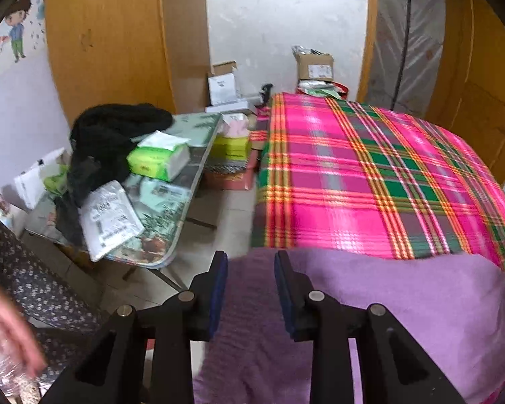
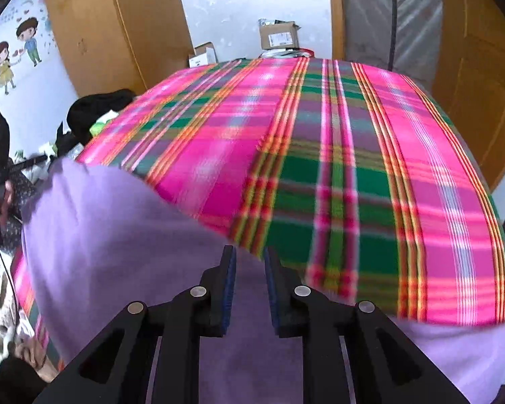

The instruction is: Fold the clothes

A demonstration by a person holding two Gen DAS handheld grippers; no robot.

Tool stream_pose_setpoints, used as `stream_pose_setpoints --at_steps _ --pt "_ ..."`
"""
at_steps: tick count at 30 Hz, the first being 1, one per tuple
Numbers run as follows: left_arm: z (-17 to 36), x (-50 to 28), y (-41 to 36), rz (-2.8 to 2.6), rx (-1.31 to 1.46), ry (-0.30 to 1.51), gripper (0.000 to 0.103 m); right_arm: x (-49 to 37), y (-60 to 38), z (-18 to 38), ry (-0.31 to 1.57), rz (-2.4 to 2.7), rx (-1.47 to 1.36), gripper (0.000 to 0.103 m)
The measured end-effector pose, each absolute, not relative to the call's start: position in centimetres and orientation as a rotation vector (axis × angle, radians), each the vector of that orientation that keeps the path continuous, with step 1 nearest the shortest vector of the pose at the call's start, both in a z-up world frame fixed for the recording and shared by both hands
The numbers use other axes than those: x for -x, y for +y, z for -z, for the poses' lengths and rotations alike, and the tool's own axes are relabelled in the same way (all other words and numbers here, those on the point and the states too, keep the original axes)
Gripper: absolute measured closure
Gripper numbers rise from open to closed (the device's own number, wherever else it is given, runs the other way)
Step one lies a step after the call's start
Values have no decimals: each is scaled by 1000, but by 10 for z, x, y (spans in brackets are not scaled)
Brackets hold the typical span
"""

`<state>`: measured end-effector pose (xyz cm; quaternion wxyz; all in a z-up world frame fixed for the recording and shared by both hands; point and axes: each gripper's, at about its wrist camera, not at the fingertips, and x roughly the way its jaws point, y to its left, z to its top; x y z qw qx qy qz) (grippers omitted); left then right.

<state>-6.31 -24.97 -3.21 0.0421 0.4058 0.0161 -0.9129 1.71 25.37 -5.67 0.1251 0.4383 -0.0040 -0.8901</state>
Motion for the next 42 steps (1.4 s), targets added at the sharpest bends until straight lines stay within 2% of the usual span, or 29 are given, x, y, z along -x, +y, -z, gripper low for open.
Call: stream_pose_setpoints --at_steps 5,13,19,24,26,29,33,36,40,42 --pt "23 55 -232 2831 -1210 49 72 -32 283 71 -84 2654 -1337 88" --pt "35 22 -91 3149 -1397 -33 72 -57 308 51 -123 2802 -1309 86" --pt "62 -6 -13 3254 -1580 -182 72 -82 332 66 -159 2816 -1382 87" --pt "76 -35 -1 3260 -1640 -231 72 -137 394 71 -331 2905 -1381 89" --pt "76 -46 -1 3267 -1663 -215 72 -150 407 73 -296 2979 -1468 86" --pt "74 -61 4 3295 -1707 -225 72 -169 419 70 -357 3006 -1479 86" --pt "76 -72 28 3339 -1734 -297 72 -172 403 72 -310 2969 -1466 84" --pt "75 -79 39 3377 -1754 -344 66 -175 403 73 -336 2959 -1455 86" --pt "75 -77 38 3384 -1777 -296 66 -171 419 66 -430 2965 -1408 85" --pt "74 -72 38 3376 -1789 -253 66 -158 420 59 -413 2943 -1369 82"
